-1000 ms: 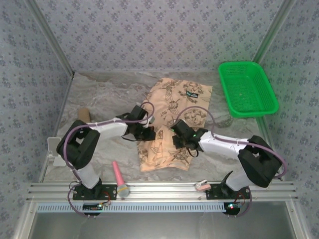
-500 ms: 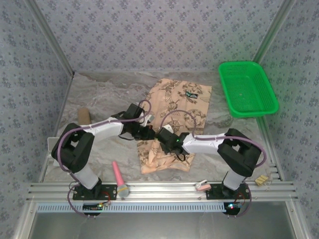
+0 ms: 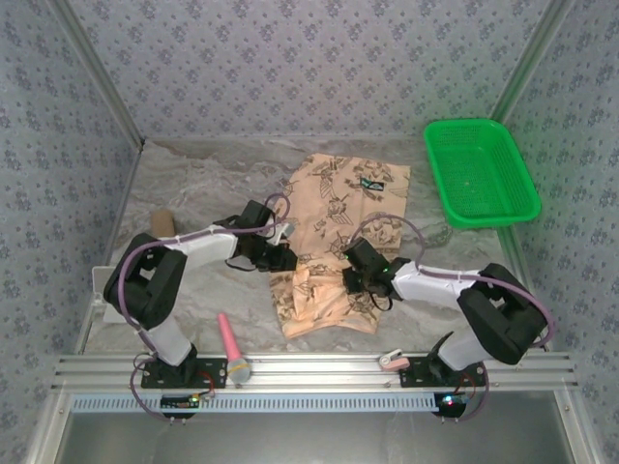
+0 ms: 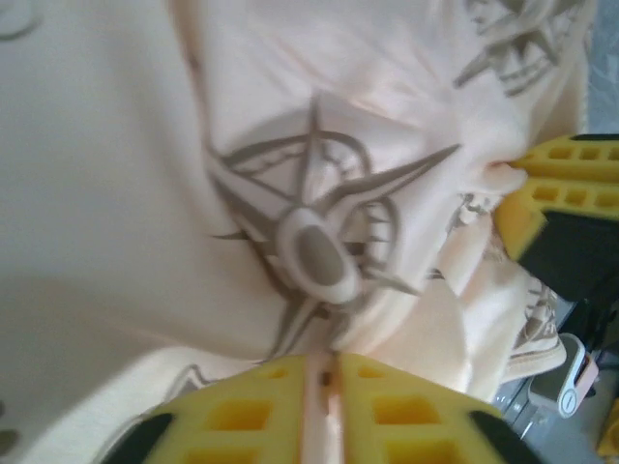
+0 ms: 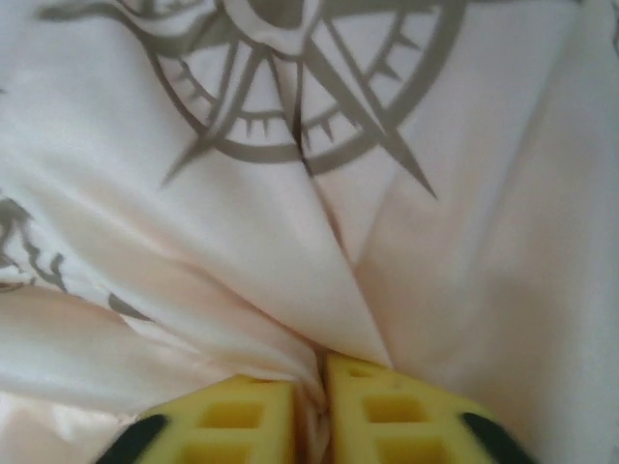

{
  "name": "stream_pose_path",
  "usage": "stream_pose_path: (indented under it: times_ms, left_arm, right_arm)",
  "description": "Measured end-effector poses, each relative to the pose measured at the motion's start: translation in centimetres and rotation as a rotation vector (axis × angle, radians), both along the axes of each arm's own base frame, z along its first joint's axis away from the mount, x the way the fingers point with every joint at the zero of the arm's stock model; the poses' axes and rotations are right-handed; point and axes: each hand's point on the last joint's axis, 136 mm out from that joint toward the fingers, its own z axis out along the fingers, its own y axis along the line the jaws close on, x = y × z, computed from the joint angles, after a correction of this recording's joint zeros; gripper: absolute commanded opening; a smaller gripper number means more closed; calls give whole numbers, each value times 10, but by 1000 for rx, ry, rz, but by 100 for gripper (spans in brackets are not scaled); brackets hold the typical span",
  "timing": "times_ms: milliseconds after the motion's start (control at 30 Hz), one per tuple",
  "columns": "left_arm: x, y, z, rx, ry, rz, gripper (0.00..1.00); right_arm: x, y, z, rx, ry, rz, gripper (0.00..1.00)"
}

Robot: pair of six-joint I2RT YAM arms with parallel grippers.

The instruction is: Fold the inside-out t-shirt

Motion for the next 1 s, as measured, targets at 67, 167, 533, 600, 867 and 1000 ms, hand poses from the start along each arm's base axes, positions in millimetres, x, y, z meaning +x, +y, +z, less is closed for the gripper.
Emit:
stream_pose_path:
  times_ms: [67, 167, 533, 600, 867, 1000]
  left_arm:
    - [0, 2, -3, 7, 4, 2, 43]
    - [1, 4, -4, 8, 3, 5, 46]
    - [-5, -8, 25, -55, -65, -46, 54]
    - [-11, -14, 15, -43, -44, -65, 54]
    - [-13, -16, -14, 18, 4, -68, 0]
    - [-5, -16, 0, -34, -41, -63, 0]
  right_arm:
    - [-2, 3, 5, 7, -4, 33, 35]
    - [-4, 5, 24, 20, -31, 77, 32]
    - [10, 62, 53, 170, -22, 221, 31]
    - [8, 65, 39, 167, 15, 223, 37]
    - [18, 67, 3, 128, 59, 188, 22]
    - [27, 61, 3, 128, 43, 150, 1]
